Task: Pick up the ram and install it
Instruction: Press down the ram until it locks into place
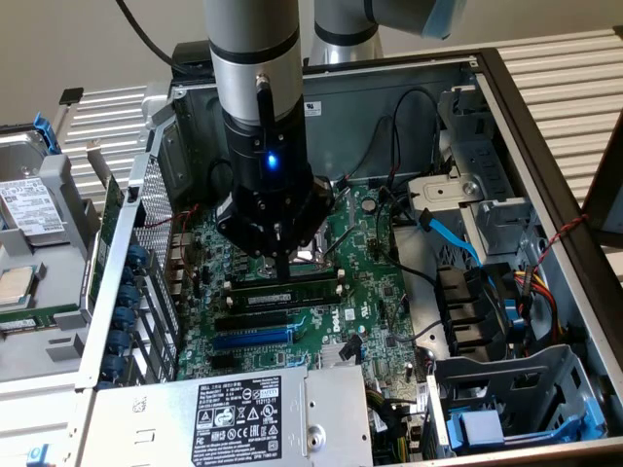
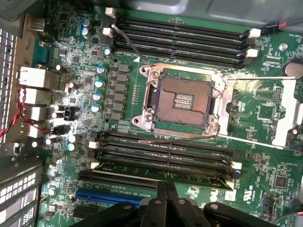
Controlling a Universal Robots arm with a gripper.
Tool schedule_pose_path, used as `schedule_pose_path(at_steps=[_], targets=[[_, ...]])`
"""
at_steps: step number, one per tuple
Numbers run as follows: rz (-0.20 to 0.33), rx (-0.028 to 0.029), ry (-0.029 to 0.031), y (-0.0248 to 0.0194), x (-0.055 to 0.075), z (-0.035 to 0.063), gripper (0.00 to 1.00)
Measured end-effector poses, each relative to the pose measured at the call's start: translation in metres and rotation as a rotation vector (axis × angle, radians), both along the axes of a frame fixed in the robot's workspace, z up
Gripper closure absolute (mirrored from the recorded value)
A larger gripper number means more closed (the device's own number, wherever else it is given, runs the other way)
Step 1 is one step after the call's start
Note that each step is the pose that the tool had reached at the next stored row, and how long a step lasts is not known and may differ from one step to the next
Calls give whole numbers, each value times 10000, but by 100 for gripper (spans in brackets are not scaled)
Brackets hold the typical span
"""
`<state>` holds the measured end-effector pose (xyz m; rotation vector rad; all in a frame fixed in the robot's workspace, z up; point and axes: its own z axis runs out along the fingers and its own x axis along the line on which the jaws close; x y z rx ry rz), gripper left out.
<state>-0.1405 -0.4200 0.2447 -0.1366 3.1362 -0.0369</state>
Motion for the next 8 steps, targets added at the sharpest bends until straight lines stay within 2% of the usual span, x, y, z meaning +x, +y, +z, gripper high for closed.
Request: schedule_pose_path(at_steps=[8], targets=[[-1076, -3, 0, 0, 0, 0, 89]])
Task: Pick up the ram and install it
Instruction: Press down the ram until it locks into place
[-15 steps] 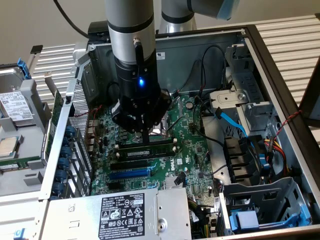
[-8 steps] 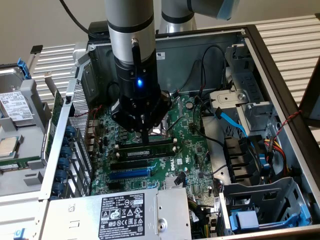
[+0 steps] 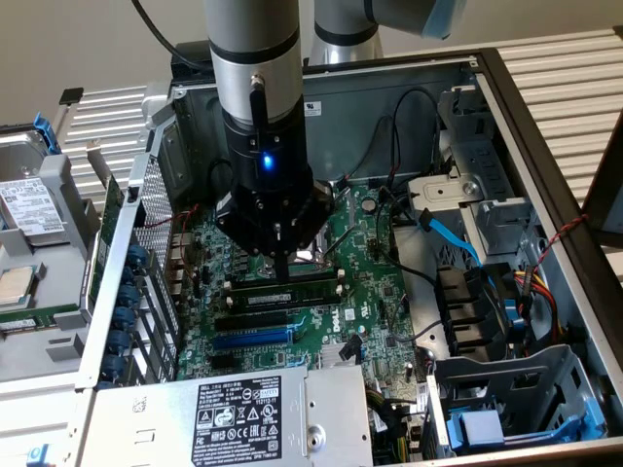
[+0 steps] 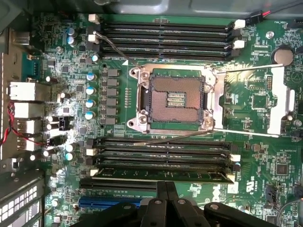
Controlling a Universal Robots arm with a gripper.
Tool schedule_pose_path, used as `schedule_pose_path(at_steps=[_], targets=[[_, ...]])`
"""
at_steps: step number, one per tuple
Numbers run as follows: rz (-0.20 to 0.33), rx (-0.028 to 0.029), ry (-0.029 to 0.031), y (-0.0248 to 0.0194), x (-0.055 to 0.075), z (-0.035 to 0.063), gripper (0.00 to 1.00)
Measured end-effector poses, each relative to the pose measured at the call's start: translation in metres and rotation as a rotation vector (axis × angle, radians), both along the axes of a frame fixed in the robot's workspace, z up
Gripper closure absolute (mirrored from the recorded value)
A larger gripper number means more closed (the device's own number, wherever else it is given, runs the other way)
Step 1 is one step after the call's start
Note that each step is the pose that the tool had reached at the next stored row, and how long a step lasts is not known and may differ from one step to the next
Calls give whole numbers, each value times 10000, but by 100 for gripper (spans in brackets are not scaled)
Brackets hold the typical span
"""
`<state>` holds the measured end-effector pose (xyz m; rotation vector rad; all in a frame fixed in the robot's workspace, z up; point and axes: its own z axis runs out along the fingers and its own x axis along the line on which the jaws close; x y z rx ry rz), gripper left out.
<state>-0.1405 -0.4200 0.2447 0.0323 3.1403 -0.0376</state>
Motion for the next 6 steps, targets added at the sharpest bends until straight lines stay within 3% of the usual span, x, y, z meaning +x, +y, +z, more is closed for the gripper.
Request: schedule_pose_path(at_steps=[6], targets=[[-53, 1, 0, 0, 0, 0, 89]])
